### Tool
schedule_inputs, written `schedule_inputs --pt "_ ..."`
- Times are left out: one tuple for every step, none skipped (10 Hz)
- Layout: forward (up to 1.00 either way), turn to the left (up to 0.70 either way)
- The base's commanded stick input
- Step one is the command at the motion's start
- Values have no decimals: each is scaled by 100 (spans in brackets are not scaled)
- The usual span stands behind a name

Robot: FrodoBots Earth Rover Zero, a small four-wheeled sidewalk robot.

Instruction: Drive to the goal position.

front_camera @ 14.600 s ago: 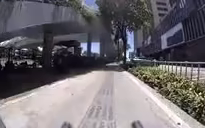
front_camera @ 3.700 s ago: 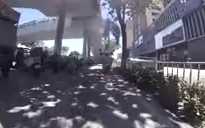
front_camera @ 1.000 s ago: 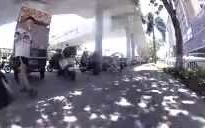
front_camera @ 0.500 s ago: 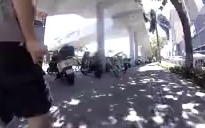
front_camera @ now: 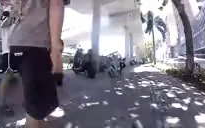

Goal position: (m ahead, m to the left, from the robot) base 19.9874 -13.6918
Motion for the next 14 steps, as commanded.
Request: schedule_inputs --pt "70 -14" --pt "70 -14" --pt "70 -14" --pt "70 -14" --pt "70 -14" --pt "70 -14" --pt "70 -14" --pt "70 -3" --pt "70 0" --pt "70 0" --pt "70 0" --pt "52 0" --pt "45 0" --pt "45 0"
